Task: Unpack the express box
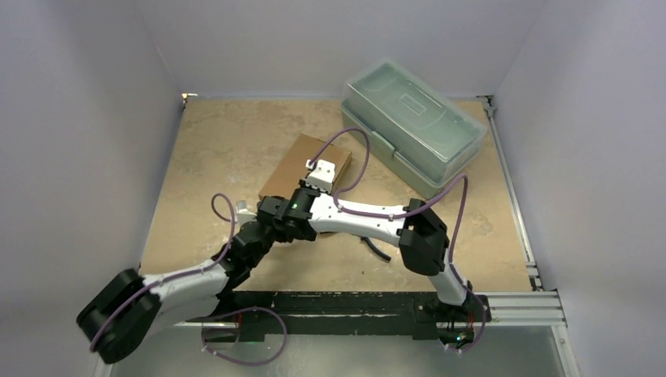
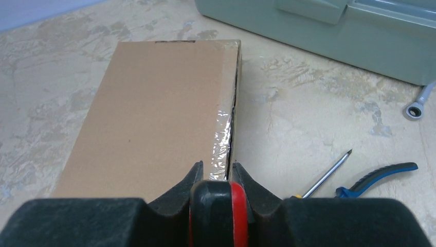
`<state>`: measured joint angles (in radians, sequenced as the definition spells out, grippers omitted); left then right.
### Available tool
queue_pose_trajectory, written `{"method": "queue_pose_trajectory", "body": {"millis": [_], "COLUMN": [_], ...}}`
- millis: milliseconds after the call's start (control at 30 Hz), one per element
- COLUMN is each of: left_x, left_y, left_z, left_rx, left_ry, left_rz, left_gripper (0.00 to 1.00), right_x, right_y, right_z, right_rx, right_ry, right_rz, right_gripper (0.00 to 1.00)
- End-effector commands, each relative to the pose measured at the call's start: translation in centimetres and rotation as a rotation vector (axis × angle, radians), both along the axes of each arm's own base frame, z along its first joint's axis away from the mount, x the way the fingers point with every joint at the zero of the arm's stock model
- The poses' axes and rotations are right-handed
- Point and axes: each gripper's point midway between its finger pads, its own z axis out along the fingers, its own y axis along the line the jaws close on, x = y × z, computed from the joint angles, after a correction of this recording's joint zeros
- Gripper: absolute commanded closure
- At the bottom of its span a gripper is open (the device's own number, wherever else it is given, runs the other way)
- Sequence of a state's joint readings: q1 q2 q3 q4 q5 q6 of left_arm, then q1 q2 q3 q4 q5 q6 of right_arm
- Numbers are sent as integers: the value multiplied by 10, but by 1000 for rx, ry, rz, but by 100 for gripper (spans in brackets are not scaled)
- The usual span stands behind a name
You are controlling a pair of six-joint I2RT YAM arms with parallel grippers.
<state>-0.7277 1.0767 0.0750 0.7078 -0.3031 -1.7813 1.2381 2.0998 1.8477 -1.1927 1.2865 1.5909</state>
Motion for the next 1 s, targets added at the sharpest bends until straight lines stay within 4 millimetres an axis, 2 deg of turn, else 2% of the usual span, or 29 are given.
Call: {"method": "queue_pose_trajectory", "body": {"millis": [0,67,167,267,367,467,567,600,667,833,967], "left_x": [-17,-25,-34,-34,-26,-24,-16,-13,-4,20,33], "left_y": [18,34,53,57,34,10,-17,-25,-30,-23,-17], "left_z": [-14,-19,-15,3,36,55,74,71,72,66,37], "left_rx": [208,258,351,383,227,91,176,206,245,380,536], "left_ry": [37,64,58,-4,-168,-265,-341,-332,-337,-350,-285], "left_rz": [-35,-11,2,-4,-55,-147,-278,-320,-334,-295,-326], "left_gripper": [40,42,45,53,76,80,82,82,84,88,88], "right_x": [11,16,22,26,26,26,26,26,25,25,25], "right_y": [-11,-15,-13,-6,-4,-6,-9,-10,-13,-14,-14], "right_z": [16,14,9,13,18,18,19,21,24,29,37], "right_rx": [90,105,109,143,160,151,147,147,148,147,164], "right_ry": [11,33,69,67,56,63,66,64,60,56,50], "right_rz": [-18,-17,42,96,119,113,106,102,98,101,108], "right_gripper": [100,100,100,100,100,100,100,100,100,100,100]}}
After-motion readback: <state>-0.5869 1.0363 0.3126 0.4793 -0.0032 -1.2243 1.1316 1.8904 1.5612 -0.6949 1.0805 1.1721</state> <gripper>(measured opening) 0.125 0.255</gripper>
